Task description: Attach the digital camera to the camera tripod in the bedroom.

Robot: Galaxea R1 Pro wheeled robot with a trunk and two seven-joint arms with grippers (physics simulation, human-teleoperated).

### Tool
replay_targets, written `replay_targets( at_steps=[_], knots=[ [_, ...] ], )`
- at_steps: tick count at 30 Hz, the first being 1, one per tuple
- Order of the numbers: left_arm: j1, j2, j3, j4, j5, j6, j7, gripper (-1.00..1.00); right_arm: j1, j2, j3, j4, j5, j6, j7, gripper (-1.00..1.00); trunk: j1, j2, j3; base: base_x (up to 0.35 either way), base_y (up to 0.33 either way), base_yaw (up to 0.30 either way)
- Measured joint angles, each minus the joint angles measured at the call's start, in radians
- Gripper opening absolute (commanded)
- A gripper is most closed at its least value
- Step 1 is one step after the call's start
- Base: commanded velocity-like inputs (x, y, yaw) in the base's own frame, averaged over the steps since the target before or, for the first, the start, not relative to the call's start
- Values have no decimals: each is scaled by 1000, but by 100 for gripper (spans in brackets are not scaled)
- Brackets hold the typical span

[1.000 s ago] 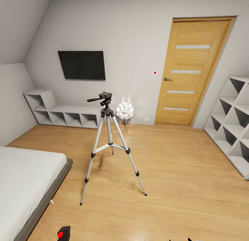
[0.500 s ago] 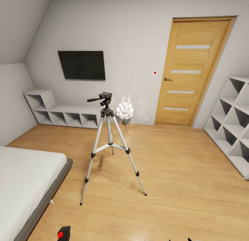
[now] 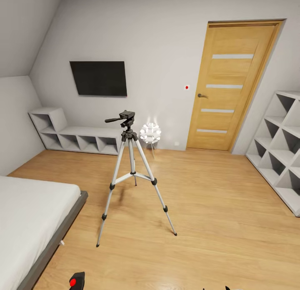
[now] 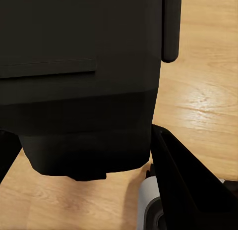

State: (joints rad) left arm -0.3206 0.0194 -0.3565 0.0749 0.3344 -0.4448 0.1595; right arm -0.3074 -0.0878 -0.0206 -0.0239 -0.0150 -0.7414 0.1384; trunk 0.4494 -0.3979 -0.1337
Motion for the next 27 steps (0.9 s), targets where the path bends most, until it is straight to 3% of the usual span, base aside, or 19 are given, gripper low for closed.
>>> replay_targets(
  at_steps=[27],
  knots=[
    [0, 0, 0, 0, 0, 0, 0, -100, 0, -2, 0, 0, 0, 0, -2, 100, 0, 0, 0, 0, 0, 0]
  ],
)
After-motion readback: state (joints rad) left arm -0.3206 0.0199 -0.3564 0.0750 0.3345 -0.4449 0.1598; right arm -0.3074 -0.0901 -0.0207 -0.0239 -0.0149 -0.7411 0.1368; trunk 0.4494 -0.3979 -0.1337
